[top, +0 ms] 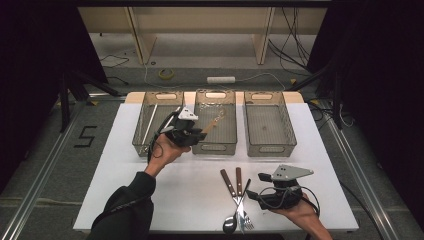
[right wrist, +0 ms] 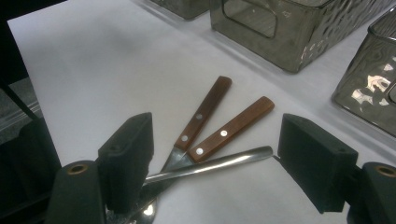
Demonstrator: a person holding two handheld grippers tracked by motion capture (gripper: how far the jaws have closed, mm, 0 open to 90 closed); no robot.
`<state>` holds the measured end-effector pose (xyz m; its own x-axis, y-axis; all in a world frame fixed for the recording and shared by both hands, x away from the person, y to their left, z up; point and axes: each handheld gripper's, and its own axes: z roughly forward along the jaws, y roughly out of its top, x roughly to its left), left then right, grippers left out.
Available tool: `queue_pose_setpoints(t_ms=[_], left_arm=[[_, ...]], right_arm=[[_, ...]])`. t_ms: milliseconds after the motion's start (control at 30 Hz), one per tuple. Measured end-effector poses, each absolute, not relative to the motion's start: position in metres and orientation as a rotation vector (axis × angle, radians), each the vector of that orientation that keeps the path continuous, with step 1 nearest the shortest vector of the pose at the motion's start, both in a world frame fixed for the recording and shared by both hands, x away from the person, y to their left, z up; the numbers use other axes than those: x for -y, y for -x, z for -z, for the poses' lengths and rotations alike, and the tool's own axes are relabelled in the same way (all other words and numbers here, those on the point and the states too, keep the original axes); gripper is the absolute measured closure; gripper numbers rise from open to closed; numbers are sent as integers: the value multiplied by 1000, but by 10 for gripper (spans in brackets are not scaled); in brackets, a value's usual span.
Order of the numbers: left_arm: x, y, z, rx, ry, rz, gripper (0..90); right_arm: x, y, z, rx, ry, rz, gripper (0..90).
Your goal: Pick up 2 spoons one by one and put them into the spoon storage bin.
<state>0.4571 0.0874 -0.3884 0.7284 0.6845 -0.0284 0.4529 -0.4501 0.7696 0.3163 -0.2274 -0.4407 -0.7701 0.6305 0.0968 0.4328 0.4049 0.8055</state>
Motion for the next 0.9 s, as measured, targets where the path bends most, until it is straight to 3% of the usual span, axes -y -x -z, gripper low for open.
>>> queue_pose_setpoints(t_ms=[900], left_arm=[[-86,-497,402,-1016,-2064,-366,732]], right_arm=[[227,-316,441,-2441,-939,-1298,279]])
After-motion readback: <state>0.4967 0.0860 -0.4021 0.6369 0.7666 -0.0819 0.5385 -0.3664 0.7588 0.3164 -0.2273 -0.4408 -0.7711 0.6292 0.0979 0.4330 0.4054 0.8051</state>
